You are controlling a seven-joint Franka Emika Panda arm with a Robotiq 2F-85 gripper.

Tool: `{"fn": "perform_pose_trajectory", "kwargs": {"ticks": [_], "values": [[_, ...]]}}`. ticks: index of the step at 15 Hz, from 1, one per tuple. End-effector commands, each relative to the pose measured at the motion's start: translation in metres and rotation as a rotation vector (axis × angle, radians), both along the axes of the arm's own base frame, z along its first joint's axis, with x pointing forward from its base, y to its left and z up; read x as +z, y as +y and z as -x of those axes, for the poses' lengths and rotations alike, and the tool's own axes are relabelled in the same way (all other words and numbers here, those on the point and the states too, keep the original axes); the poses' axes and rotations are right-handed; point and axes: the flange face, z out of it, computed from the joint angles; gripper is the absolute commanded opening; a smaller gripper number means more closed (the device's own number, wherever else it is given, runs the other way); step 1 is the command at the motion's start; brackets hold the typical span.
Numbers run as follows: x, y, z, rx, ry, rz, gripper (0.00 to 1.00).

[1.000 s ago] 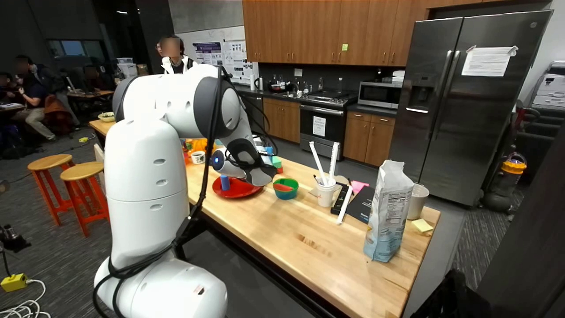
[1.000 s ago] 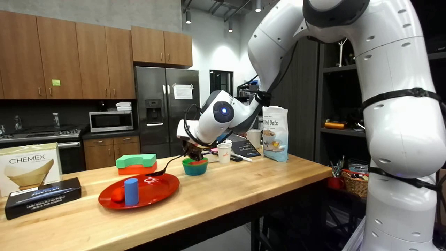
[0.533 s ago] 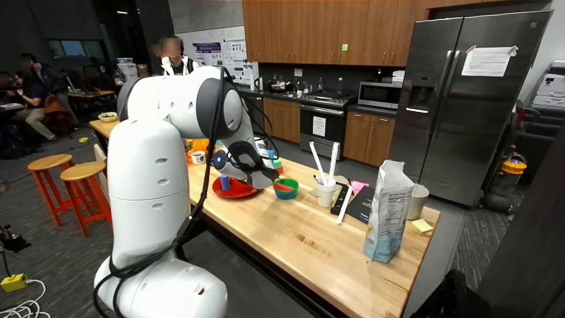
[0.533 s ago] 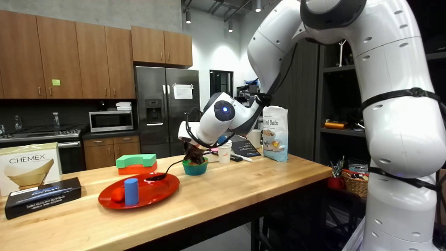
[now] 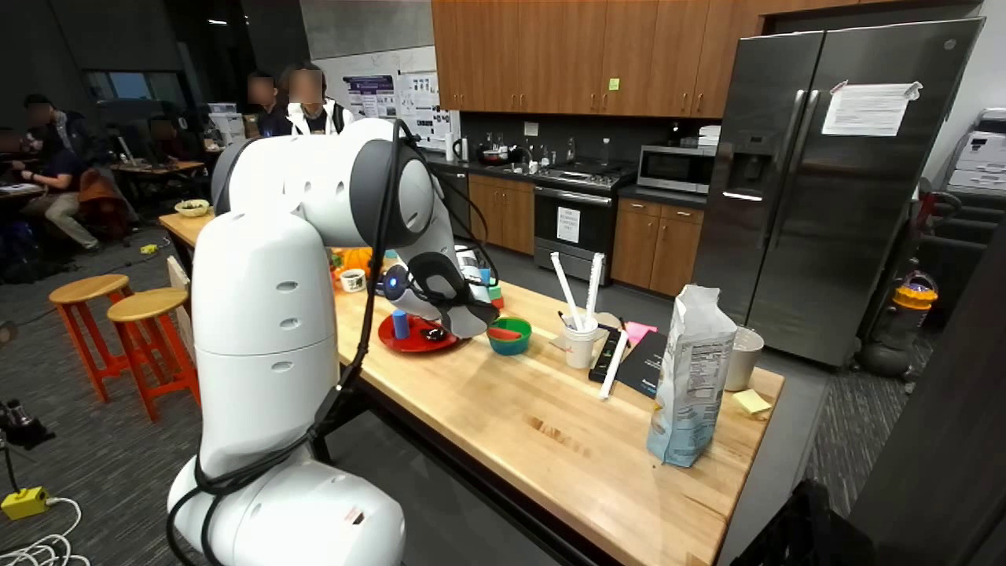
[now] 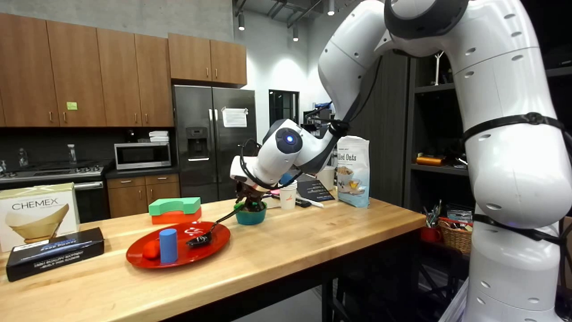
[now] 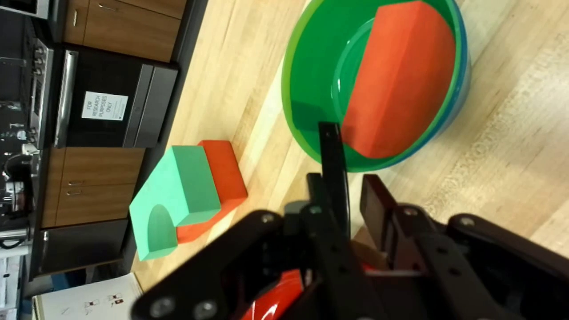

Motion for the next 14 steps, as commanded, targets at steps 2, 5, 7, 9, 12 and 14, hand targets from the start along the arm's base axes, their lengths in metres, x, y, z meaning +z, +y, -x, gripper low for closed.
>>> {"fn": "perform_pose_trajectory", "kwargs": {"ticks": [2, 5, 7, 9, 12, 14], "values": [[0.005, -0.005, -0.002, 0.015, 0.017, 0.0, 0.65], [0.006, -0.006, -0.003, 0.014, 0.015, 0.002, 0.86], [0.009, -0.007, -0.003, 0.006, 0.007, 0.0, 0.98], [0.013, -0.007, -0.002, 0.003, 0.003, -0.005, 1.0], [0.02, -0.009, -0.003, -0.001, -0.008, -0.009, 1.0], [0.02, -0.003, -0.001, 0.001, -0.013, -0.011, 1.0]]}}
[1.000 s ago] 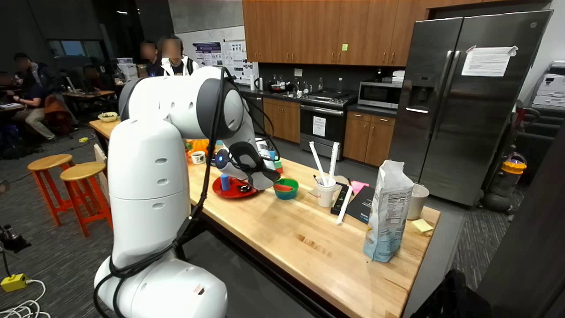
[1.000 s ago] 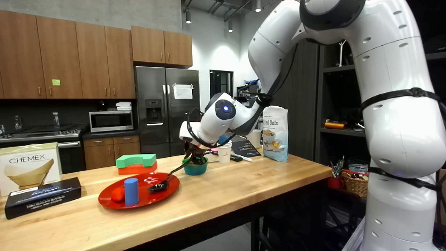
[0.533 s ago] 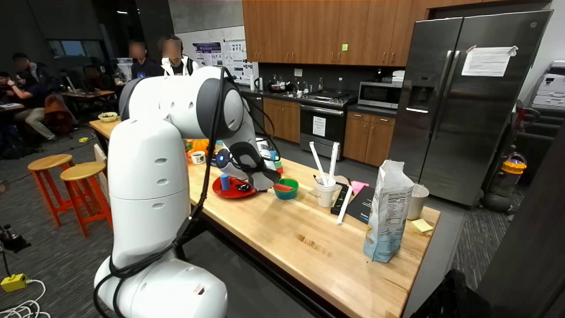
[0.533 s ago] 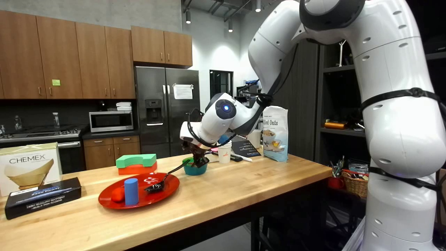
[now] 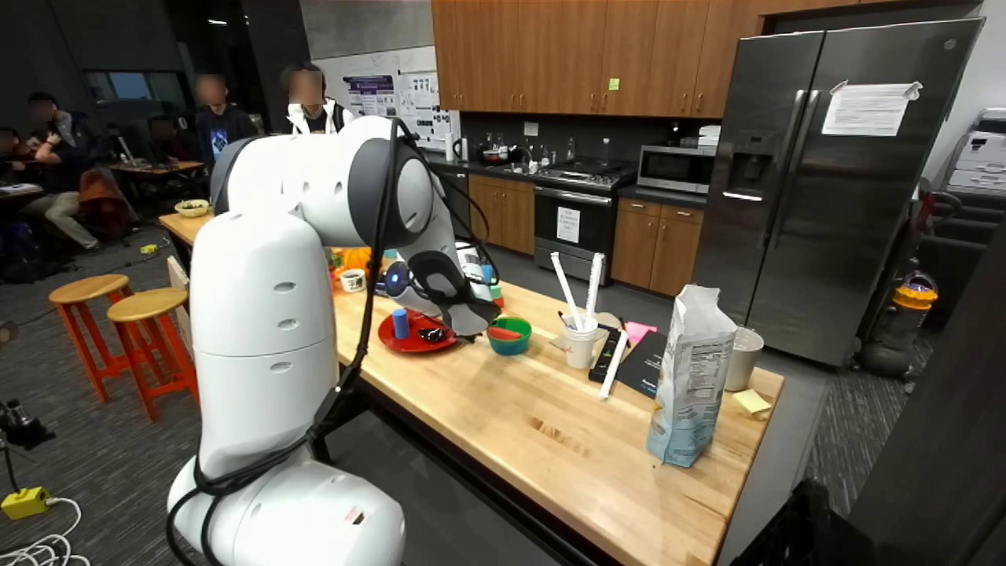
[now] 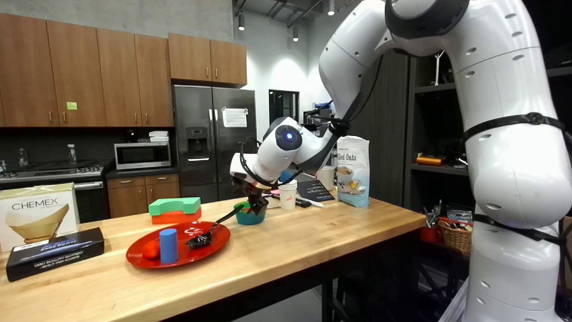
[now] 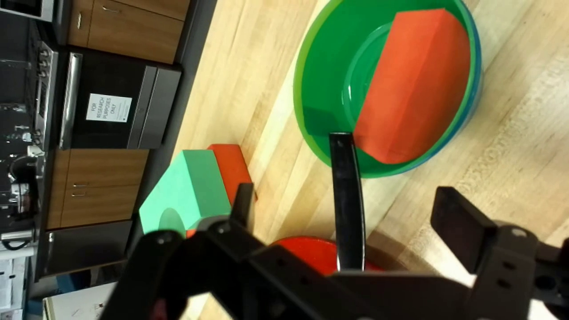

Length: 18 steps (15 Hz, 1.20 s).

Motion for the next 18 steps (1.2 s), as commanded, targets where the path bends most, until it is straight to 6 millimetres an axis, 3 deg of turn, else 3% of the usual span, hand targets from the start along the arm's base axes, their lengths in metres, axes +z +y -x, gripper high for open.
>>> {"fn": "perform_pose_trajectory", "kwargs": {"ticks": [1, 12, 18], "values": [[0.013, 0.0, 0.004, 0.007, -0.008, -0.008, 1.0], [0.032, 0.013, -0.002, 0.063, -0.148, 0.023, 1.0], [0.029, 0.017, -0.007, 0.11, -0.289, 0.037, 1.0]]}}
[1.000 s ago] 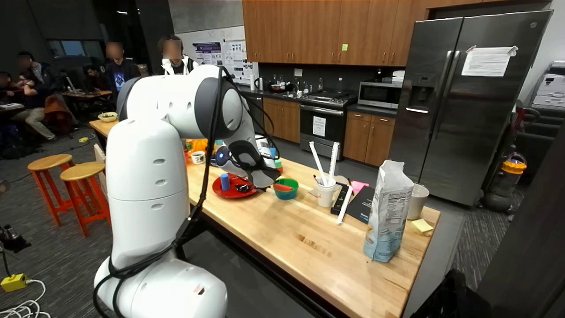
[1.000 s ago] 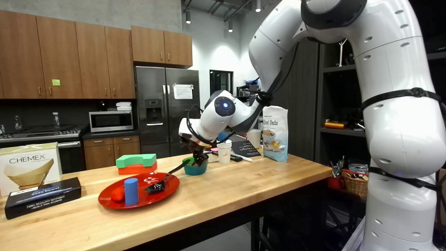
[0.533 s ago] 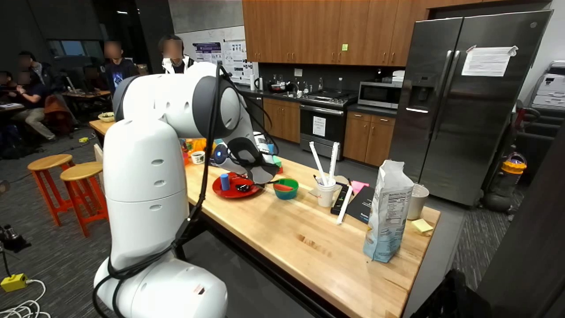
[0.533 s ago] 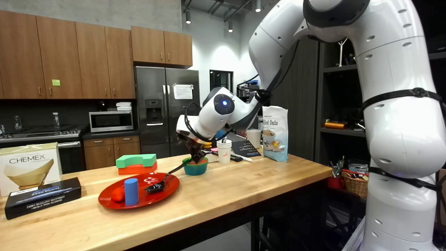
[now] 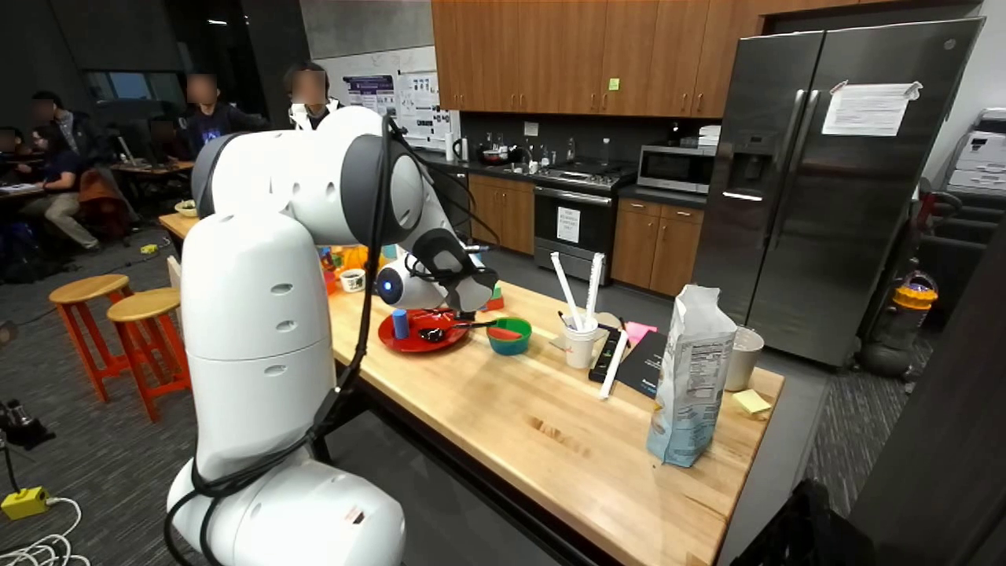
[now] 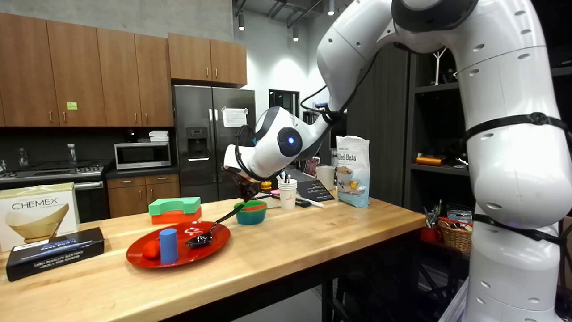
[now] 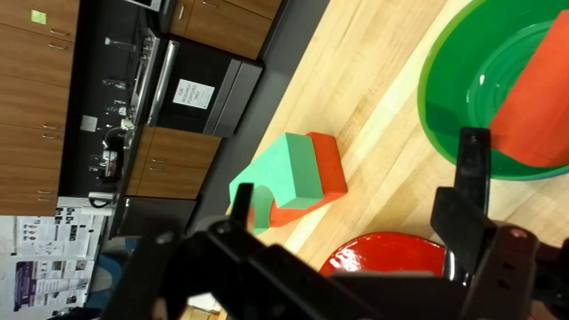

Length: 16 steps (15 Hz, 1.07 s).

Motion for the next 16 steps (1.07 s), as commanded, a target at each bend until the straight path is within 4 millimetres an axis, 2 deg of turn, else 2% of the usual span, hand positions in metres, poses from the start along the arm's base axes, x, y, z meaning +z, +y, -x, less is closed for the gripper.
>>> {"fn": "perform_pose_trajectory", "kwargs": {"ticks": [1, 4, 9, 16], "values": [[0.004, -0.002, 0.0, 0.03, -0.081, -0.006, 1.0], [0.001, -0.002, -0.006, 0.039, -0.147, -0.034, 1.0], [-0.002, 0.001, -0.007, 0.028, -0.131, -0.029, 1.0], [0.012, 0.04, 0.005, 0.097, -0.116, -0.082, 1.0]]}}
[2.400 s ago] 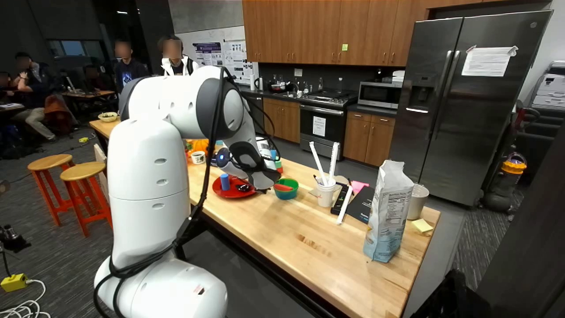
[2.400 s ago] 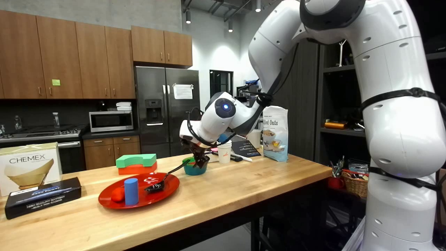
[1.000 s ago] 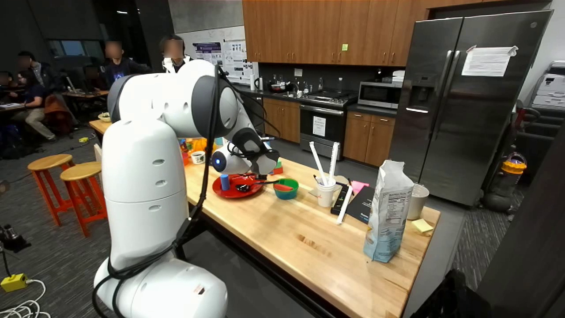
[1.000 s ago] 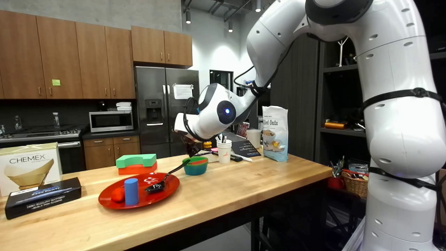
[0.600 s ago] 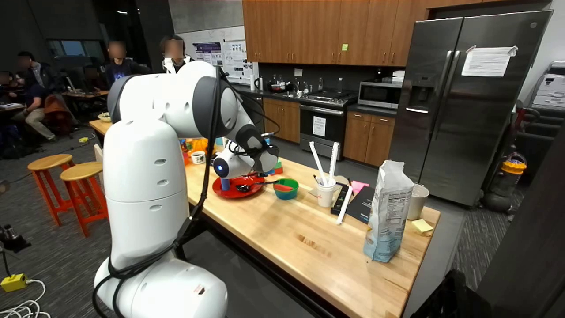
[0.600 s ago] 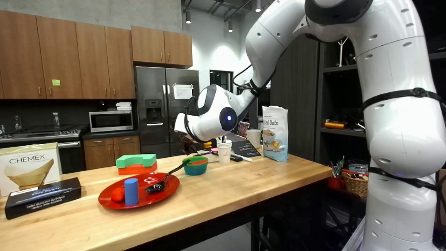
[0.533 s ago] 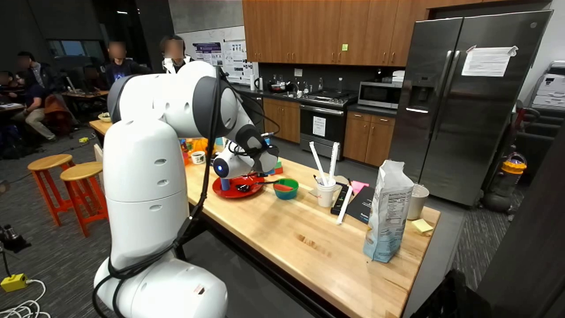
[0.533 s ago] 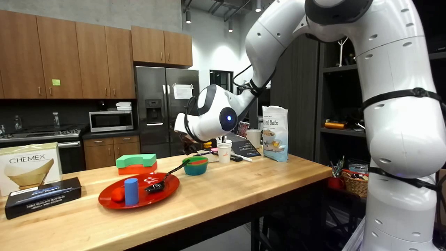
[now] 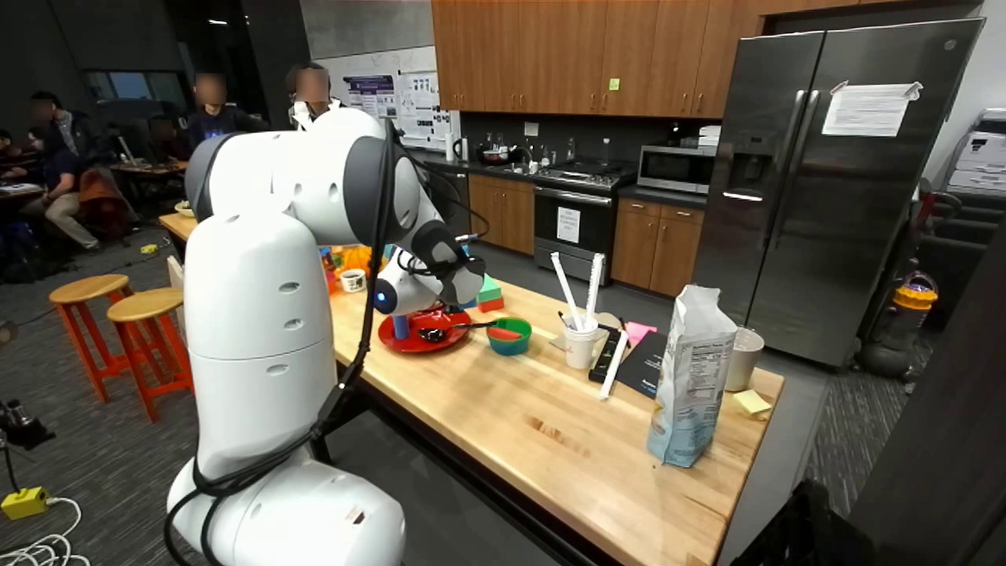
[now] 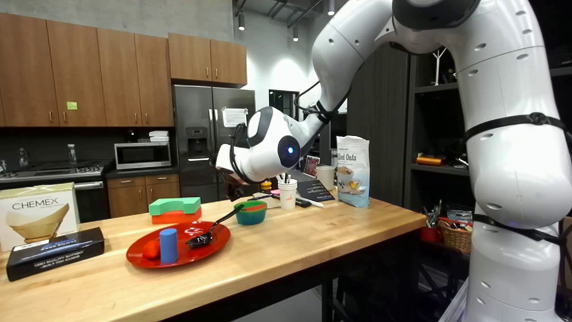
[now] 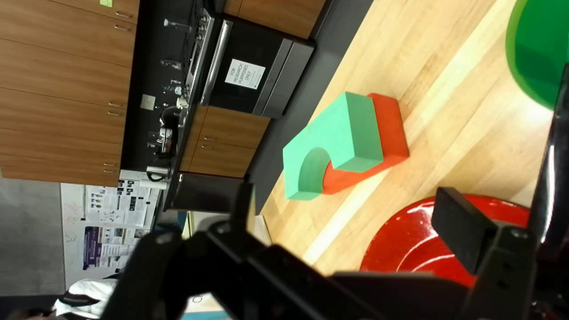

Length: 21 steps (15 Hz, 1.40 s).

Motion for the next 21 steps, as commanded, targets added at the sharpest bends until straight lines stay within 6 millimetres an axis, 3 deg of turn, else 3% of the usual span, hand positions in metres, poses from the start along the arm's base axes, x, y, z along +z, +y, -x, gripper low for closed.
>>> {"fn": "perform_pose_trajectory", "kwargs": {"ticks": [1, 10, 17, 18, 21], "values": [[0.012, 0.014, 0.003, 0.029, 0.002, -0.027, 1.0], [0.013, 0.016, 0.005, 0.046, 0.007, -0.005, 1.0], [0.025, 0.046, 0.007, 0.102, 0.005, -0.036, 1.0], [0.018, 0.043, 0.01, 0.088, -0.004, -0.029, 1.0], [0.021, 0.049, 0.011, 0.099, -0.008, -0.034, 1.0]]}}
